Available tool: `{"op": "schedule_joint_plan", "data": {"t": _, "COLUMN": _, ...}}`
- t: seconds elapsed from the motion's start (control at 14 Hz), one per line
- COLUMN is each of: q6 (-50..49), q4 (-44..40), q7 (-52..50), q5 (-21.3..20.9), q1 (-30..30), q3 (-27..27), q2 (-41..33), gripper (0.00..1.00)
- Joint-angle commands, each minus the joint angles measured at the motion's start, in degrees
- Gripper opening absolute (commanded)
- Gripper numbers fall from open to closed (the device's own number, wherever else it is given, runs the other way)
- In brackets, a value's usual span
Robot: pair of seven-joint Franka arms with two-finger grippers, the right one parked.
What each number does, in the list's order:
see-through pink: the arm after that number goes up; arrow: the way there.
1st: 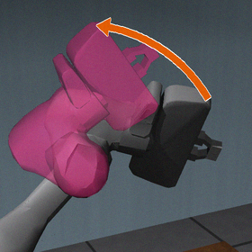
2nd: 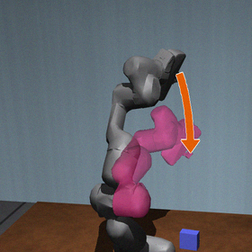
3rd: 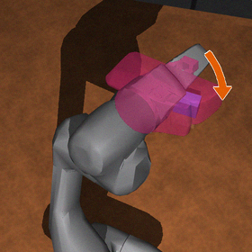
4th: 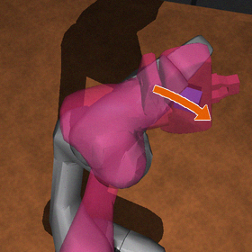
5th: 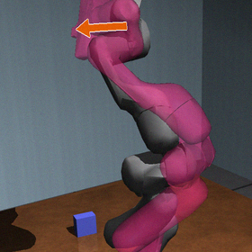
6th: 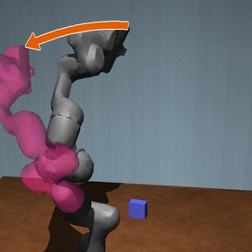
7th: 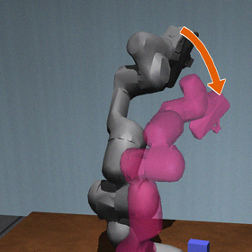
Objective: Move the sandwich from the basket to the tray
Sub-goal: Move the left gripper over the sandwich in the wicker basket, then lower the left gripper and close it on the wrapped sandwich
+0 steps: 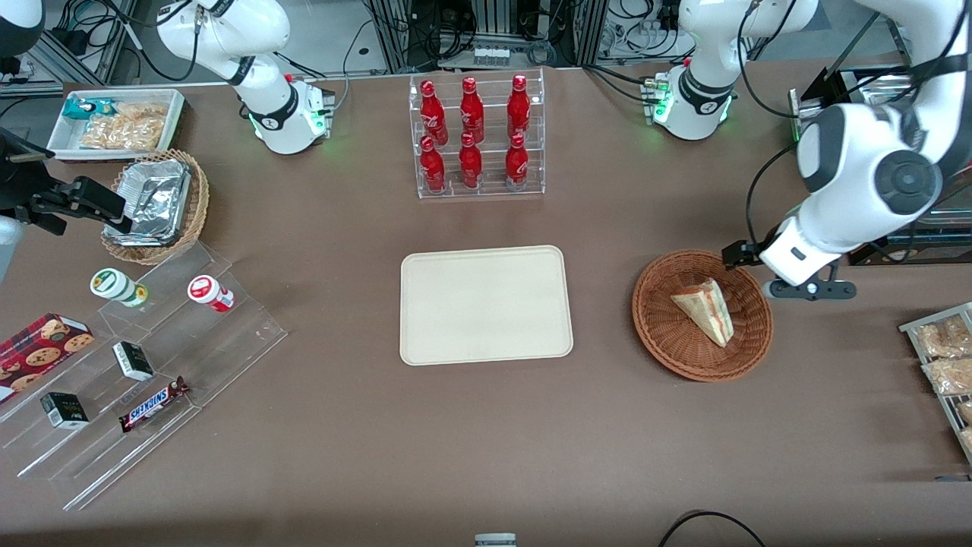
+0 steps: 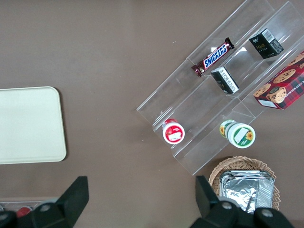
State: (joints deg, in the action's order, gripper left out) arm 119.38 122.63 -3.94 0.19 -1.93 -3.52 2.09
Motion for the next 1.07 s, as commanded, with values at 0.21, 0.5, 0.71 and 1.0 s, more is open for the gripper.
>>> {"op": "schedule_joint_plan", "data": {"t": 0.21, "q6": 6.04, "q4": 4.81, "q7": -22.99, "q5": 0.78, "q1": -2.20, "q3": 0.01, "q2": -1.12, "gripper": 1.00}}
{"op": "schedule_joint_plan", "data": {"t": 0.5, "q6": 10.07, "q4": 4.73, "q7": -43.82, "q5": 0.96, "q1": -3.34, "q3": 0.01, "q2": 2.12, "gripper": 1.00}}
{"op": "schedule_joint_plan", "data": {"t": 0.71, "q6": 12.11, "q4": 4.73, "q7": -46.42, "q5": 0.96, "q1": -3.69, "q3": 0.01, "q2": 3.97, "gripper": 1.00}}
{"op": "schedule_joint_plan", "data": {"t": 1.0, "q6": 14.48, "q4": 4.64, "q7": -46.42, "q5": 0.96, "q1": -3.34, "q3": 0.09, "q2": 6.61, "gripper": 1.00}}
